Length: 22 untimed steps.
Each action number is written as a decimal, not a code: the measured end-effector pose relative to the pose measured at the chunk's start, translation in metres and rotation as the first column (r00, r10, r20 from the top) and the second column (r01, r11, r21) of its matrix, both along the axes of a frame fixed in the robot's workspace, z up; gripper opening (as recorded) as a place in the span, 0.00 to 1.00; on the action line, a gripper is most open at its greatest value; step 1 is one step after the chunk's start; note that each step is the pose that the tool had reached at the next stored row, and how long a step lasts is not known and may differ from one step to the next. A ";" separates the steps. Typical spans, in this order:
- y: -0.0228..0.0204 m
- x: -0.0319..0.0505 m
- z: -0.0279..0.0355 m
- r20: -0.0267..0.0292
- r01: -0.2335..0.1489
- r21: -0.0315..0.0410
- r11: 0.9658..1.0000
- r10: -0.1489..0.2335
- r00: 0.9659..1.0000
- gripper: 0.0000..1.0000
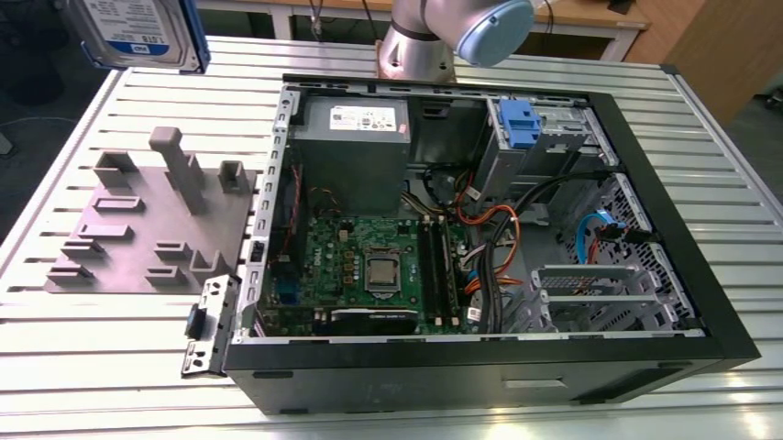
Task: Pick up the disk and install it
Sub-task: 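Pick up the disk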
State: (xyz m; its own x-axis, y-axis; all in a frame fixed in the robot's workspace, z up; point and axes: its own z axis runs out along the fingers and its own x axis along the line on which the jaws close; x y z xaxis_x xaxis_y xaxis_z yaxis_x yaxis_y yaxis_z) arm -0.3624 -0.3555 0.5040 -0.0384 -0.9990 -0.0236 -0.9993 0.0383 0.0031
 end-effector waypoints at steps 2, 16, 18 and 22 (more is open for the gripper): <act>0.0000 0.0006 0.0000 0.000 0.000 0.000 1.000 0.000 1.000 0.37; 0.0000 0.0037 0.0000 0.000 0.000 0.000 1.000 0.000 1.000 0.37; 0.0000 0.0042 0.0001 0.000 0.000 0.000 1.000 0.000 1.000 0.37; 0.0000 0.0054 0.0000 0.000 0.000 0.000 1.000 0.000 1.000 0.37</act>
State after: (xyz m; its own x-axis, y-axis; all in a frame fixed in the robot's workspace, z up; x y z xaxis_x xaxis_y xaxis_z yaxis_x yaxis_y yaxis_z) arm -0.3570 -0.3555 0.5040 -0.0384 -0.9990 -0.0236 -0.9993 0.0383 0.0032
